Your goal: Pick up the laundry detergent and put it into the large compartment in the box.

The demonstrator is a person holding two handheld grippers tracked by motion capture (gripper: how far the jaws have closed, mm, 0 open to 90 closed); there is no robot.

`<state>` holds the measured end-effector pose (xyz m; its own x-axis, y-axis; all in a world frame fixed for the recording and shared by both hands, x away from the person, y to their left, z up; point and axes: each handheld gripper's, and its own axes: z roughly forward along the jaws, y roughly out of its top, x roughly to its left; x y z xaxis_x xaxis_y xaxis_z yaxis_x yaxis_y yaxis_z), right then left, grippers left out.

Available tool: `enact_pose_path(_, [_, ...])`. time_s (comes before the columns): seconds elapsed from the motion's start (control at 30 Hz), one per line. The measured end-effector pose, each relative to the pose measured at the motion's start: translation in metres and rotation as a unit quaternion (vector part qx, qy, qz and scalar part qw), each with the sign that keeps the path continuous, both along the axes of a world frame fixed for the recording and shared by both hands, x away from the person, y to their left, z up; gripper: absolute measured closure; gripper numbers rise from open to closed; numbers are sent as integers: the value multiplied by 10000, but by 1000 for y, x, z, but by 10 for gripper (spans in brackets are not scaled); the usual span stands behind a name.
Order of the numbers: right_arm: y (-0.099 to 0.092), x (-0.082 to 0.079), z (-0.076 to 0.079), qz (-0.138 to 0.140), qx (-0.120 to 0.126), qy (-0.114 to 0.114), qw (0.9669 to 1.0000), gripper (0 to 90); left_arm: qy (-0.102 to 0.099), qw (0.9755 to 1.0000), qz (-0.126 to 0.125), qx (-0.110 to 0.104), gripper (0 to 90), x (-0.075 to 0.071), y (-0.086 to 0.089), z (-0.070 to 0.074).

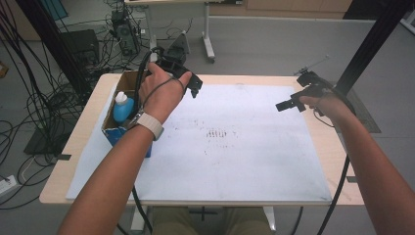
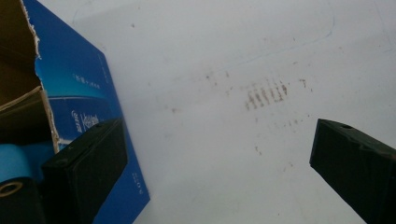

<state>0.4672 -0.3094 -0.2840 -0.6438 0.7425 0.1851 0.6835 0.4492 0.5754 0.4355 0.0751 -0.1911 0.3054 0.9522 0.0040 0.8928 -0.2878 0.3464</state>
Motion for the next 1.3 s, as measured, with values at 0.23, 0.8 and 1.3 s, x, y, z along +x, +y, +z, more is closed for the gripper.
enact_pose_path(0.23, [-3, -1, 0, -14, 20, -3, 10000, 63, 40, 9999, 85, -104, 48, 1, -10, -8])
enact_pose_path(0.8, [-4, 1, -3, -41, 46, 20, 10000, 63, 127, 9998, 75, -168, 52, 5, -13, -42])
enact_pose_path(1.3, [-3, 2, -4, -31, 34, 37, 10000, 62, 120, 9998, 72, -162, 51, 6, -14, -46])
